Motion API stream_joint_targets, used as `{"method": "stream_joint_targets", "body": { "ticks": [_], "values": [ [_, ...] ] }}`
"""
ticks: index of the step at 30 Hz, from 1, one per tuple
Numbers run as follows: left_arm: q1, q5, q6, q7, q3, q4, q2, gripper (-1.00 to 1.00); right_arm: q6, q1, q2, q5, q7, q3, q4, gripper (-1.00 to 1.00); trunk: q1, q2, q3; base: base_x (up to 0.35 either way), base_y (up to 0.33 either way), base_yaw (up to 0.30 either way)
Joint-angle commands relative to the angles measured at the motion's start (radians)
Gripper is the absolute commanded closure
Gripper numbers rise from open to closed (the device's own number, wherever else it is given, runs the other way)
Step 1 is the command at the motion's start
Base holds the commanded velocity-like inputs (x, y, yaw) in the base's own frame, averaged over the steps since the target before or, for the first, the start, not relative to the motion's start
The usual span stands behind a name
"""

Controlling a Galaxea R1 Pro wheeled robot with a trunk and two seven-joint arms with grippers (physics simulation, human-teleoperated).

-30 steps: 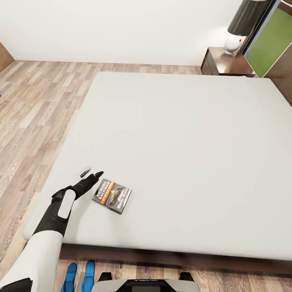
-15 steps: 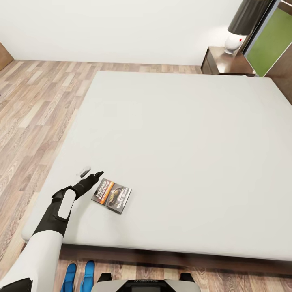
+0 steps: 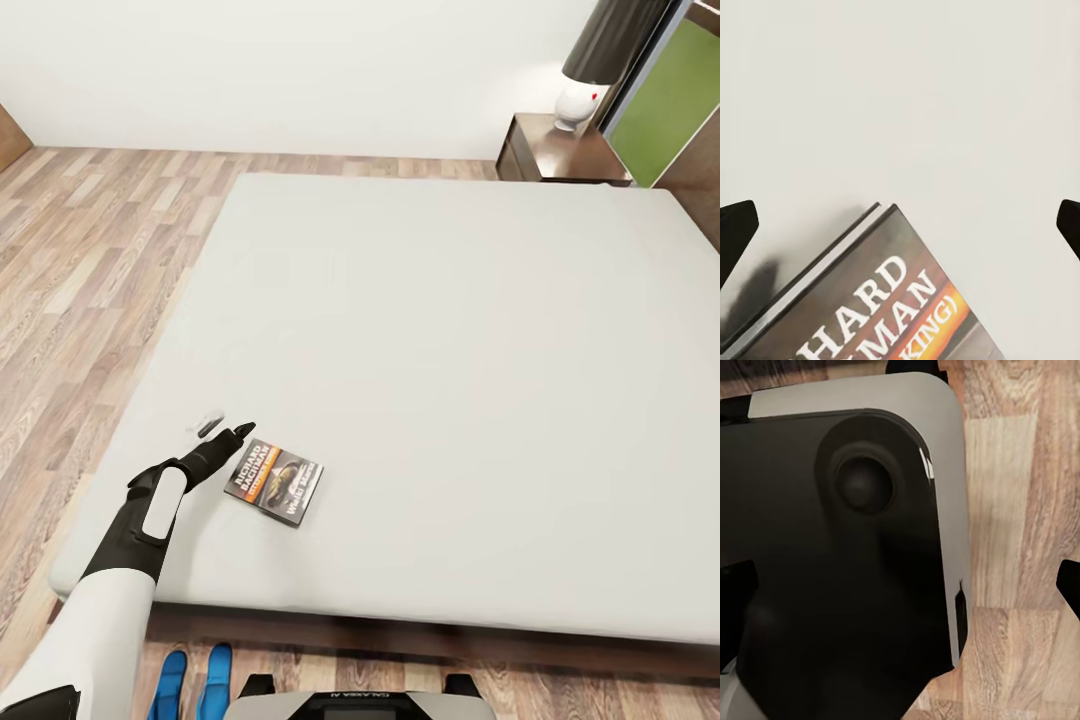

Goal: In the bedroom, move the book from the bed onto either nightstand, and place the two sandals side by side next to the bed.

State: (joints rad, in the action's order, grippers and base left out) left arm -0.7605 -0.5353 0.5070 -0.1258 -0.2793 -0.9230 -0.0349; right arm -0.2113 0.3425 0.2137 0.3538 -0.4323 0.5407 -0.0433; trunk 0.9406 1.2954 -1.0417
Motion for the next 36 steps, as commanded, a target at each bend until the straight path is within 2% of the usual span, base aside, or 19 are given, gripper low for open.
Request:
{"method": "stream_joint_targets", "body": {
  "ticks": [1, 15, 18, 28, 34, 36],
  "values": [
    [0.000, -0.003, 0.007, -0.003, -0.003, 0.000, 0.001, -1.00, -0.007, 0.001, 0.001, 0.009, 0.000, 0.008, -0.004, -1.00, 0.004, 0.008, -0.004, 0.000, 0.000, 0.000],
    [0.000, -0.003, 0.007, -0.003, -0.003, 0.000, 0.000, -1.00, -0.007, 0.001, 0.001, 0.009, 0.000, 0.008, -0.004, -1.00, 0.008, 0.015, -0.007, 0.000, 0.000, 0.000],
    [0.000, -0.003, 0.007, -0.003, -0.003, 0.000, 0.000, -1.00, -0.007, 0.001, 0.001, 0.009, 0.000, 0.008, -0.004, -1.00, 0.019, 0.036, -0.016, 0.000, 0.000, 0.000],
    [0.000, -0.003, 0.007, -0.003, -0.003, -0.001, 0.000, -1.00, -0.007, 0.001, 0.001, 0.009, 0.000, 0.008, -0.004, -1.00, 0.019, 0.036, -0.016, 0.000, 0.000, 0.000],
    [0.000, -0.003, 0.007, -0.003, -0.003, -0.001, 0.000, -1.00, -0.007, 0.001, 0.002, 0.009, 0.000, 0.008, -0.004, -1.00, 0.042, 0.078, -0.035, 0.000, 0.000, 0.000],
    [0.000, -0.003, 0.007, -0.003, -0.003, 0.000, 0.000, -1.00, -0.007, 0.001, 0.001, 0.009, 0.000, 0.008, -0.004, -1.00, 0.042, 0.078, -0.035, 0.000, 0.000, 0.000]
  ]
}}
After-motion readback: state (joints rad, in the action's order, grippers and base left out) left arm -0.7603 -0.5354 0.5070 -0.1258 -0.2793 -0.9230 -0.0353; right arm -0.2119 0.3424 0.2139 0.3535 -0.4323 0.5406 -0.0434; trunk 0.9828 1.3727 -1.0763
